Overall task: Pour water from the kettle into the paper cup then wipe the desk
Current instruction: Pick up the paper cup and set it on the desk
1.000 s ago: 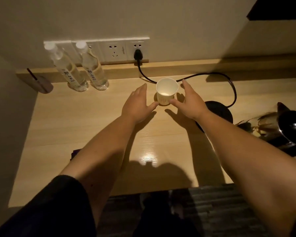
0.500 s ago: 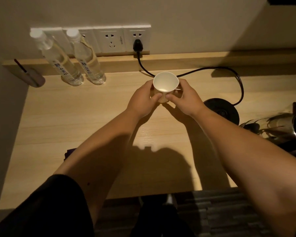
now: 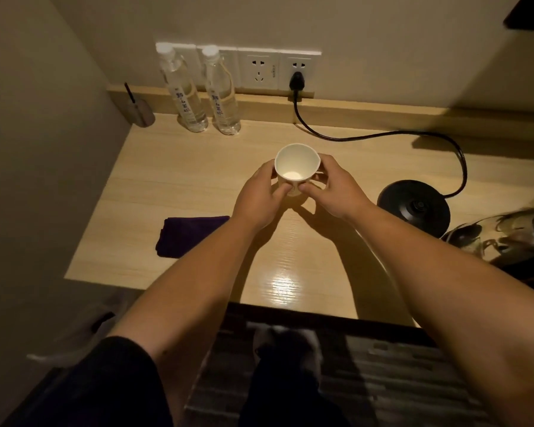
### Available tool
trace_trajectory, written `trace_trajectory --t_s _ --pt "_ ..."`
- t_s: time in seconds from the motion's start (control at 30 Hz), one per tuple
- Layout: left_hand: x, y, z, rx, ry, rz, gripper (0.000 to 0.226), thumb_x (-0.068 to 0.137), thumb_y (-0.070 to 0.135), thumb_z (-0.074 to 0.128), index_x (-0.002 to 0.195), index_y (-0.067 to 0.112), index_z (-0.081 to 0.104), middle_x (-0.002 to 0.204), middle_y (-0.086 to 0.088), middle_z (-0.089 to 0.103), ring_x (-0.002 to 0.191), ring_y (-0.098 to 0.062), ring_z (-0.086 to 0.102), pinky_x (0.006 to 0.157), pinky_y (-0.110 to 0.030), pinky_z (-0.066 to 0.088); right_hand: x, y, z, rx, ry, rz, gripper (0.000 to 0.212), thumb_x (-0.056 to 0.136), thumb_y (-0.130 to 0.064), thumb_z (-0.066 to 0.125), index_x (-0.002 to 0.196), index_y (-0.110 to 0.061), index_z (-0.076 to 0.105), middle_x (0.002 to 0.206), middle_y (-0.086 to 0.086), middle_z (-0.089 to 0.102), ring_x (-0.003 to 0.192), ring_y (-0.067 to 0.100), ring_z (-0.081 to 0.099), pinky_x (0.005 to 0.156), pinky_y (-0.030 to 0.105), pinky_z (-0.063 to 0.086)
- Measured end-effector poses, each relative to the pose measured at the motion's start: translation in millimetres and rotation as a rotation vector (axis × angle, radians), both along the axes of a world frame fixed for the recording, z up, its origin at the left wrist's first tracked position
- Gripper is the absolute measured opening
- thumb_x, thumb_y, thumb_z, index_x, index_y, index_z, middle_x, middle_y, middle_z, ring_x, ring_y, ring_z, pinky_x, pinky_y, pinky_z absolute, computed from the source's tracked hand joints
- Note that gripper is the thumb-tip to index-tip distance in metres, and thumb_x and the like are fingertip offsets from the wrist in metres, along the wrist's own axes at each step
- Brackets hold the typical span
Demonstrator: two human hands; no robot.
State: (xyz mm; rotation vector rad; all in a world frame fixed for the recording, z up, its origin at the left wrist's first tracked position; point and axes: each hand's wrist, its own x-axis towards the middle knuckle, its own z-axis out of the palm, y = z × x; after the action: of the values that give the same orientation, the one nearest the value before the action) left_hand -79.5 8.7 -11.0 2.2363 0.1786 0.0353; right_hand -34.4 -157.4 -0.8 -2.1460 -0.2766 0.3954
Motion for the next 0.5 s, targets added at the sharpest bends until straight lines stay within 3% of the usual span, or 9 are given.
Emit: trace_trajectory --t_s 0.2,0.5 --pt "-43.6 9.3 -0.5 -0.021 0.034 -0.007 0.053 0.092 0.029 0.064 0.139 0.018 0.043 0.136 -0.002 0.055 0.123 -0.016 0.052 0.097 -0.032 0.044 -41.1 4.7 2.1 0.002 0.020 0.032 0.068 0.084 -0.029 0.070 0.141 -0.024 0.034 0.140 0.000 0.049 0.122 0.012 0.048 0.094 0.028 0.040" --pt "-99.2 -15.6 -21.8 -0.039 0.093 -0.133 0.053 0.093 0.031 0.060 0.141 0.020 0.039 0.139 -0.002 0.052 0.123 -0.018 0.051 0.091 -0.027 0.039 -118.1 -22.9 -11.6 -0.049 0.064 -0.091 0.069 0.084 -0.029 0.070 0.142 -0.023 0.033 0.140 0.001 0.049 0.123 0.016 0.048 0.095 0.030 0.039"
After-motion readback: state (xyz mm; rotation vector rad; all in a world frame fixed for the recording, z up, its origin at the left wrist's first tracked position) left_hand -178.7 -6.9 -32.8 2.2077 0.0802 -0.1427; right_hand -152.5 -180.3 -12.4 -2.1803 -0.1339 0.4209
